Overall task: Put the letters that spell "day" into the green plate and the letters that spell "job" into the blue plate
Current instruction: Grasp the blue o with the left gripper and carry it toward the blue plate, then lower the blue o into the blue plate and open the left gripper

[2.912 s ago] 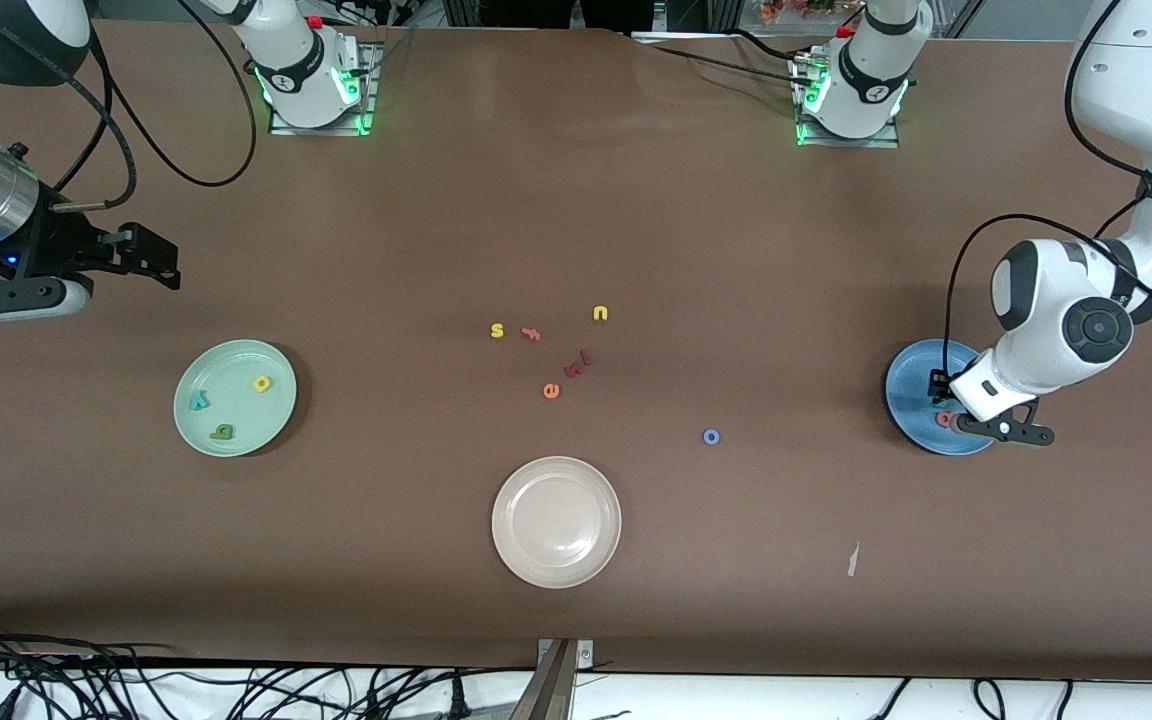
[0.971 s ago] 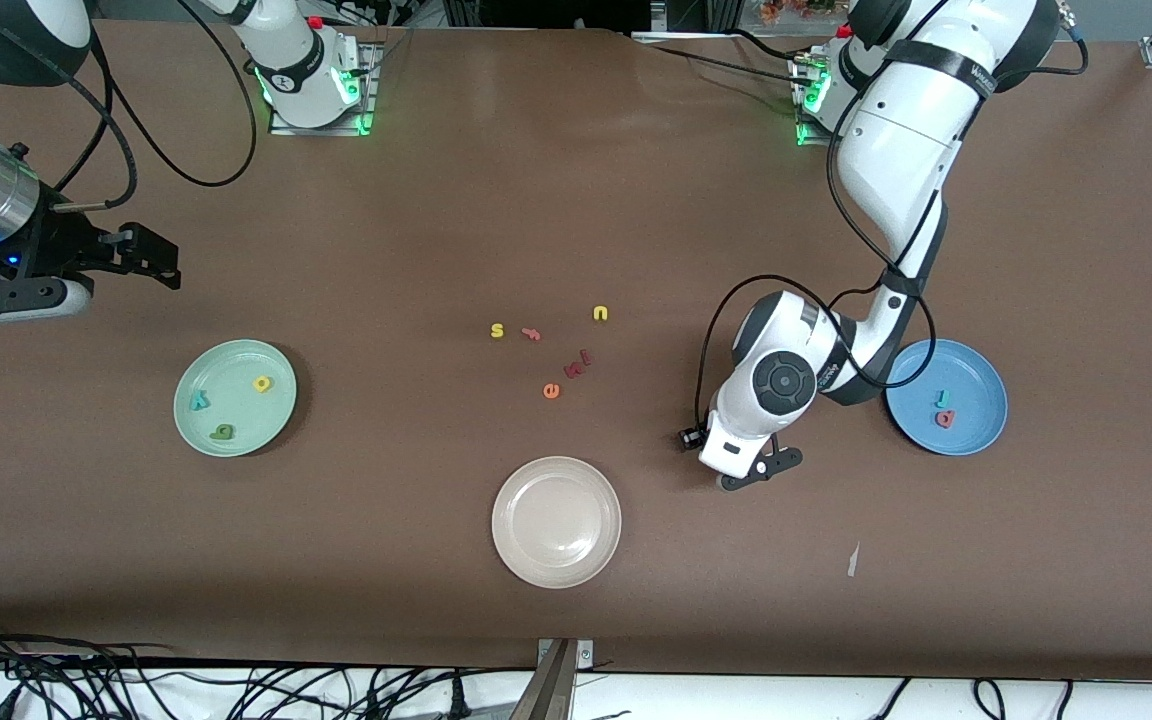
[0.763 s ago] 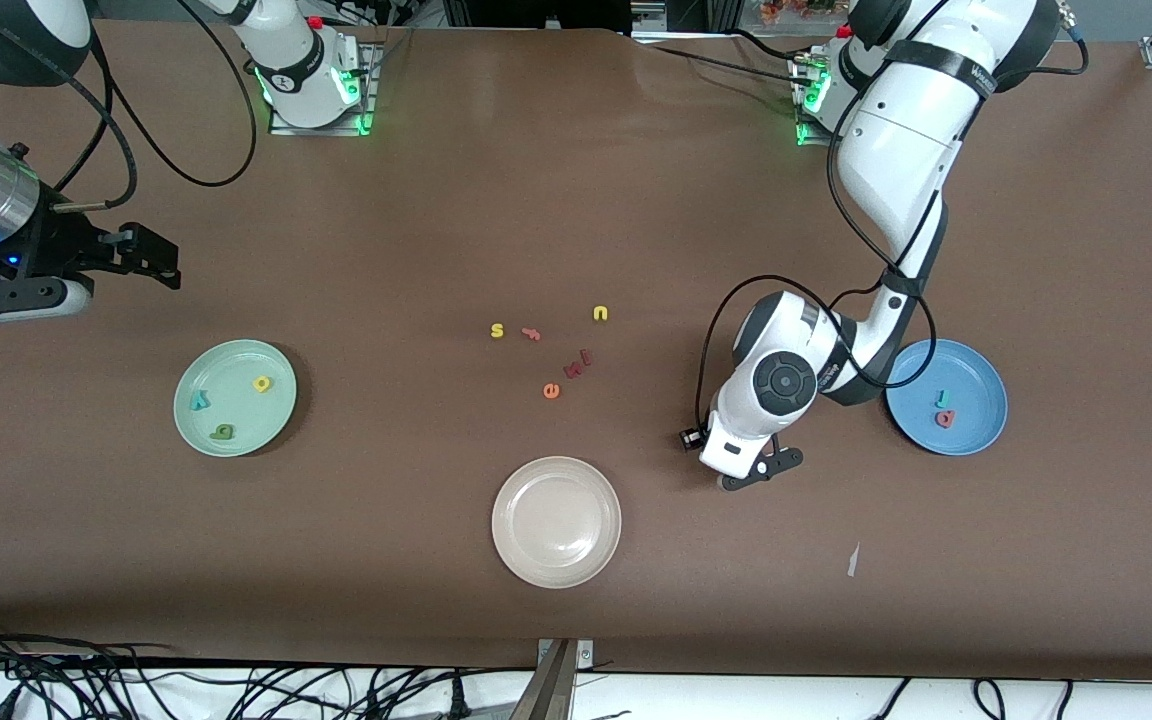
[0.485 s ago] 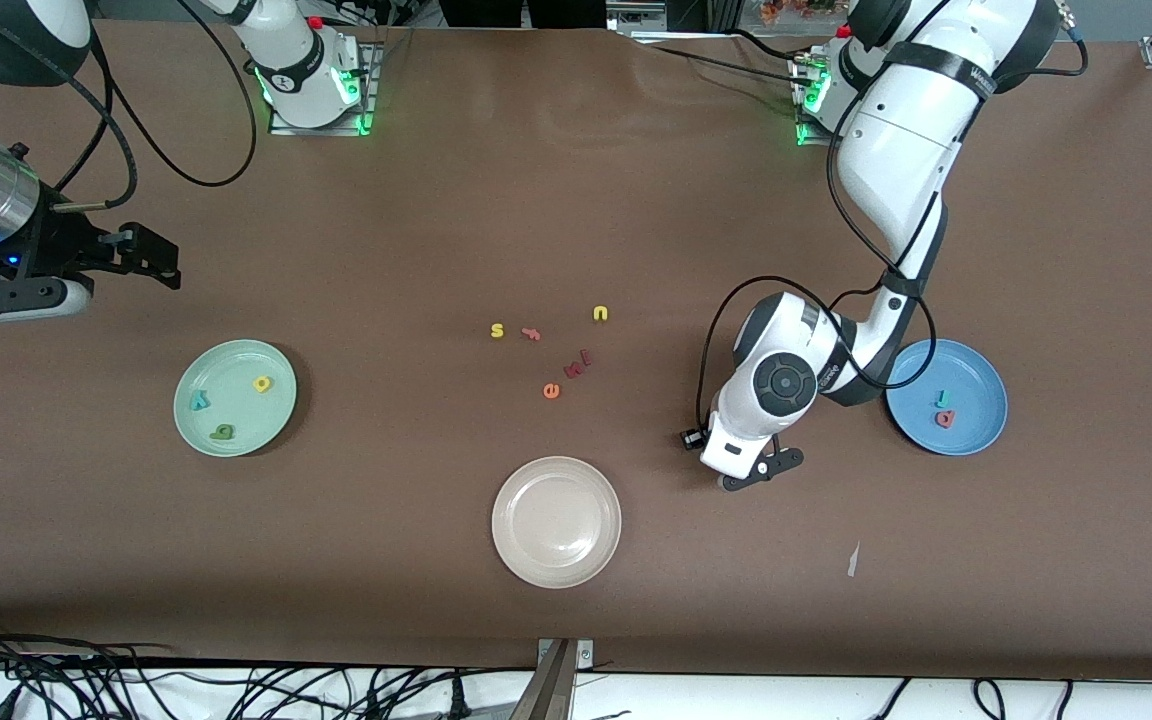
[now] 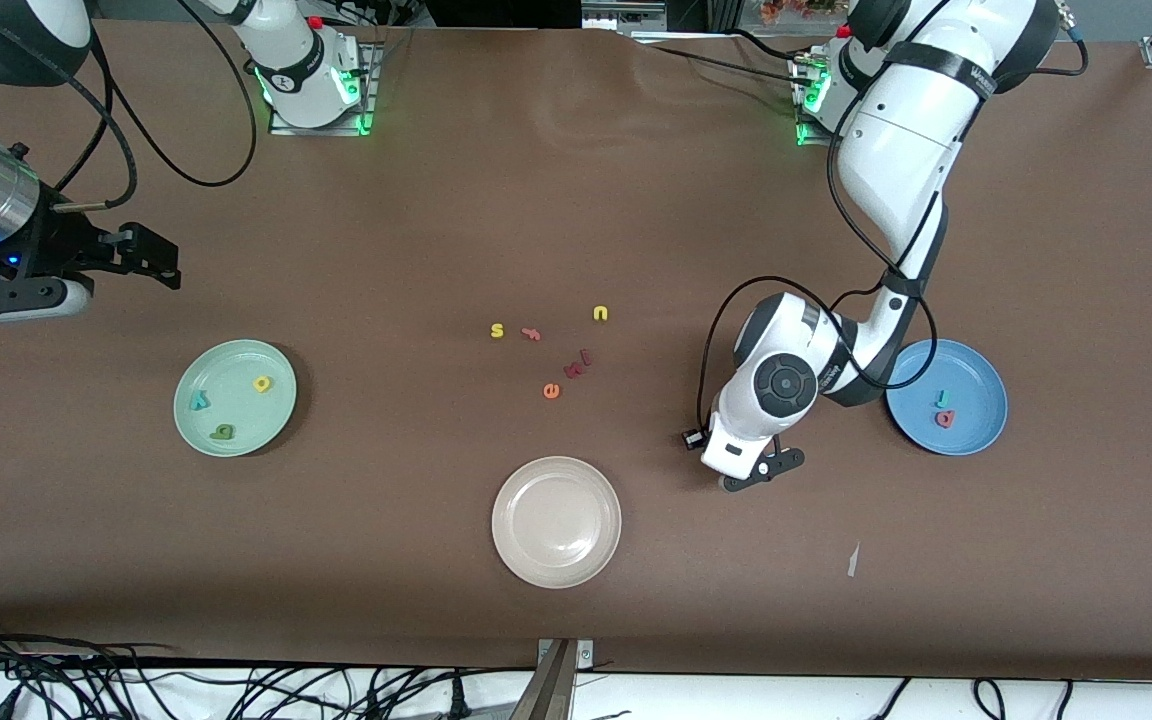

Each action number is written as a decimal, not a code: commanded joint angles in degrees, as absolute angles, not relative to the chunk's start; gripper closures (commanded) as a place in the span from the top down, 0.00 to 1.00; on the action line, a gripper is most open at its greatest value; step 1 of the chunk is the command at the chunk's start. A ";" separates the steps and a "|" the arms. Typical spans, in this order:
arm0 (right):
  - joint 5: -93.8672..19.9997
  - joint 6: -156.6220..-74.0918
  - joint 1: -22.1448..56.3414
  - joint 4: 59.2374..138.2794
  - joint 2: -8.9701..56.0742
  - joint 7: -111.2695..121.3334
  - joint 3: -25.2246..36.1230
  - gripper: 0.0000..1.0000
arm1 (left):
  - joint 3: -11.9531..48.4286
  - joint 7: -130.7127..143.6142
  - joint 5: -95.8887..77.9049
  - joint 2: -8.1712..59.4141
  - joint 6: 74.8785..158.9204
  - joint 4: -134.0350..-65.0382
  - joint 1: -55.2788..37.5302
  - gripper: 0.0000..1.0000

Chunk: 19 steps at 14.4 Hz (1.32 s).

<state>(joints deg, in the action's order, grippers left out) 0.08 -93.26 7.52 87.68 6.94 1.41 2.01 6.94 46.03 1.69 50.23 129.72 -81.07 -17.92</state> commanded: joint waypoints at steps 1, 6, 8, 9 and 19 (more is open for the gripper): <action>0.44 -92.55 7.73 87.19 6.94 1.14 2.20 1.00 | 6.33 46.58 2.64 51.24 129.20 -79.89 -18.98 0.25; 0.44 -92.55 7.73 87.19 6.94 1.14 2.20 1.00 | 6.15 44.92 3.16 49.75 126.50 -79.28 -17.85 0.15; 0.44 -92.55 7.73 87.19 6.94 1.14 2.20 1.00 | 5.80 38.45 3.78 47.30 119.65 -79.01 -15.22 0.15; 0.44 -92.55 7.73 87.19 6.94 1.14 2.20 1.00 | 5.80 33.97 3.78 46.07 117.53 -79.36 -13.38 0.15; 0.35 -92.55 7.73 87.19 6.86 1.14 2.20 1.00 | 5.71 5.72 10.46 30.70 120.54 -98.74 3.94 0.15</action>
